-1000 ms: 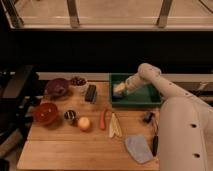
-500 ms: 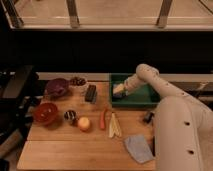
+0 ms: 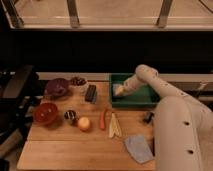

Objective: Place sponge in metal cup

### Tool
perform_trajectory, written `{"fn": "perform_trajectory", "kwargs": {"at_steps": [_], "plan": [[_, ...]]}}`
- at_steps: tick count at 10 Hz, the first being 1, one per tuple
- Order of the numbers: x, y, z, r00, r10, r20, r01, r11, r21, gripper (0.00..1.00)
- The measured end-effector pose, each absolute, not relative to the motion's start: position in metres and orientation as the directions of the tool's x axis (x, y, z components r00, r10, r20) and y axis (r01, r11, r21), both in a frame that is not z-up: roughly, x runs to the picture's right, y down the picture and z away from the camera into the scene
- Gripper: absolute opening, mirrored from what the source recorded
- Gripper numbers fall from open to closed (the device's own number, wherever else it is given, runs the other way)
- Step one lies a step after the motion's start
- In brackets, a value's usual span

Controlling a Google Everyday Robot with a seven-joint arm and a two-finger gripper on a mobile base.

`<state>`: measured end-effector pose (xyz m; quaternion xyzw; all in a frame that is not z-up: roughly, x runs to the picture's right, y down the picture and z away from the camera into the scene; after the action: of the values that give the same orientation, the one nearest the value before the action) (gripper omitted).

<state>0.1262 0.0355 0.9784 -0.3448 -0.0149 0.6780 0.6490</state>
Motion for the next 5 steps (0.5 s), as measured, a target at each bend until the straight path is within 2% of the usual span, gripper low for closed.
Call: {"fn": "perform_trajectory", "kwargs": {"at_steps": [2,5], "plan": [[0.126,0.036,0.978,0.075,0.892,-0.446,-0.871,-0.159,-0.466,0.0],[0.136,0.021,0.961,0.06,0.91,-0.41,-0.875,-0.15,-0.461,0.0]]}}
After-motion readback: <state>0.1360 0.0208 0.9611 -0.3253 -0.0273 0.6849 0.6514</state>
